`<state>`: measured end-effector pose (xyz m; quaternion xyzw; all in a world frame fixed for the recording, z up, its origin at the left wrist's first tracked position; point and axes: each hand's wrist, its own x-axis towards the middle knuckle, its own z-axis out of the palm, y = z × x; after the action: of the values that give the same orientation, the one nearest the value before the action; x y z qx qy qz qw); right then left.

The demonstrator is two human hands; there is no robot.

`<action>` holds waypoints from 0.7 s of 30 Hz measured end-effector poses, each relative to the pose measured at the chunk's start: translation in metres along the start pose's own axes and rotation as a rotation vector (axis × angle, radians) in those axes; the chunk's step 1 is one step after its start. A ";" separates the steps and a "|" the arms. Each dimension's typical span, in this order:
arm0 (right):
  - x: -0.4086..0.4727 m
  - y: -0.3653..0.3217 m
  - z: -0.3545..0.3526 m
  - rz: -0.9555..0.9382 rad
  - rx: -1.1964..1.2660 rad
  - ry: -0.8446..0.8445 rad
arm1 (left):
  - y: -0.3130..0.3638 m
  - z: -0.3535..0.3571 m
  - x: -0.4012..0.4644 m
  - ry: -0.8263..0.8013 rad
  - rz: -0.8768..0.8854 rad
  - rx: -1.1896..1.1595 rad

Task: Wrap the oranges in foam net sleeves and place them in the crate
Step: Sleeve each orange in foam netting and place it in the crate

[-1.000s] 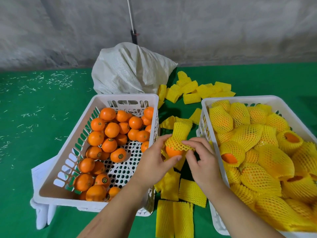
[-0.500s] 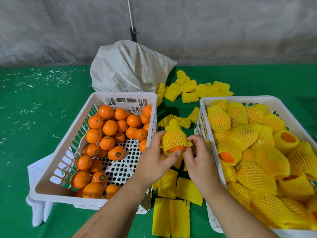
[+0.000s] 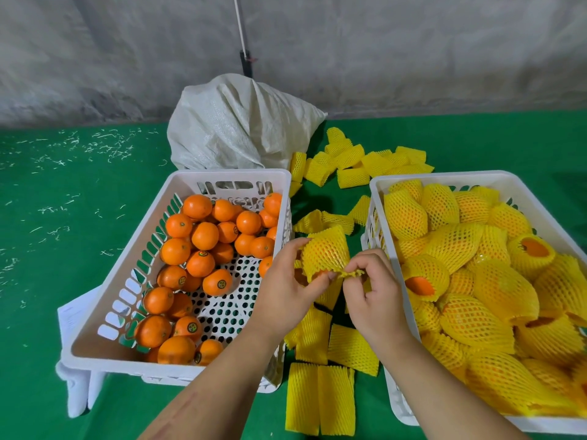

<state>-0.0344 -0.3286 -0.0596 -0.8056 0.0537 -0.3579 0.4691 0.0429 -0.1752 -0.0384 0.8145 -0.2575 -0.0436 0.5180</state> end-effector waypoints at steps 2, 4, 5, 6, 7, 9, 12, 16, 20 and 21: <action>-0.004 -0.005 0.001 0.058 0.036 -0.039 | -0.001 -0.001 -0.002 0.004 -0.014 0.015; -0.007 -0.011 0.003 0.130 0.043 -0.083 | -0.002 -0.004 -0.002 -0.019 -0.046 -0.009; -0.007 -0.013 0.003 0.150 0.041 -0.100 | -0.004 -0.005 -0.003 -0.032 -0.058 -0.058; -0.006 -0.014 0.003 0.160 0.045 -0.107 | -0.006 -0.006 -0.004 -0.041 -0.067 -0.113; -0.004 -0.014 0.002 0.152 0.036 -0.100 | -0.008 -0.007 -0.004 -0.043 -0.077 -0.153; -0.001 -0.013 0.000 0.114 -0.022 -0.050 | -0.009 -0.008 -0.004 -0.043 -0.097 -0.185; -0.001 -0.012 -0.001 0.029 -0.131 -0.002 | -0.007 -0.006 -0.002 -0.011 -0.103 -0.190; -0.001 -0.012 0.001 -0.143 -0.236 -0.029 | -0.007 -0.004 0.001 0.073 -0.133 -0.094; 0.000 -0.019 0.000 -0.081 -0.013 -0.179 | -0.010 -0.005 0.001 0.062 -0.119 -0.131; -0.001 -0.021 0.000 0.022 0.095 -0.214 | -0.011 -0.007 0.002 0.044 -0.111 -0.147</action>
<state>-0.0403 -0.3168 -0.0432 -0.8154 -0.0047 -0.2669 0.5137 0.0510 -0.1667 -0.0448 0.7881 -0.1967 -0.0731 0.5787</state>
